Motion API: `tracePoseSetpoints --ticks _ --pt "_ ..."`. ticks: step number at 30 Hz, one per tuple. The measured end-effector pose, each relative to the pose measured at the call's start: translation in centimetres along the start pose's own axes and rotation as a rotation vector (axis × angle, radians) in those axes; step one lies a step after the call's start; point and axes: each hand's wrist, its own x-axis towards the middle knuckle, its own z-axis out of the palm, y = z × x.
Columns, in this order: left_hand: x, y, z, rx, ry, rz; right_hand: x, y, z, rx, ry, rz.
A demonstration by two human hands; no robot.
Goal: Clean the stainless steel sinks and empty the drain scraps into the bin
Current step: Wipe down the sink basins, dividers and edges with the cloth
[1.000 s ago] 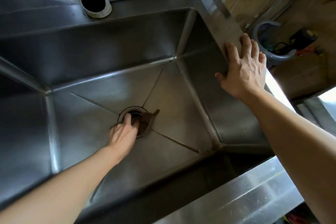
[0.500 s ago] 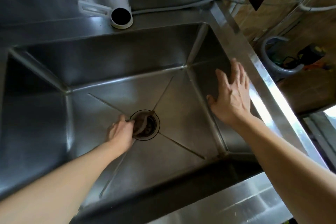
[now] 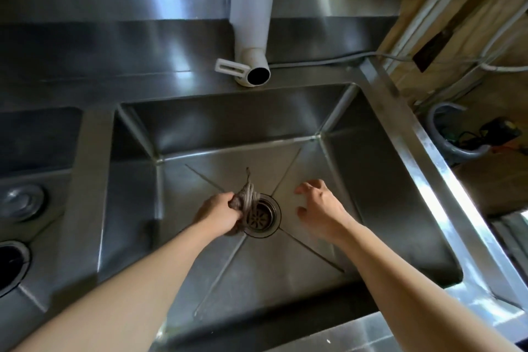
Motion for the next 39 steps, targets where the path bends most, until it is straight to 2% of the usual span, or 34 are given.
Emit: tracePoseSetpoints --ticks 4,10,21,26,30,39 --pt "-1.3 0.0 -2.6 -0.116 -0.065 0.014 -0.6 -2.2 -0.3 0.018 -0.053 -0.004" --pt "-2.9 1.5 -5.8 -0.148 -0.094 0.093 -1.0 -5.6 -1.7 0.086 -0.067 -0.056" --pt "-7.4 3.2 -11.2 -0.337 -0.057 0.071 -3.5 -9.5 -5.8 0.128 0.002 -0.409" --pt "-11.3 4.6 -12.8 -0.506 -0.046 0.091 -4.6 -10.5 -7.8 0.165 0.023 -0.422" --pt "-14.1 4.4 -14.1 -0.502 -0.084 0.108 -4.7 -11.5 -8.4 0.309 0.070 -0.376" --pt "-16.8 0.9 -16.4 -0.536 0.240 -0.026 -5.7 -16.1 -8.0 0.455 -0.001 -0.470"
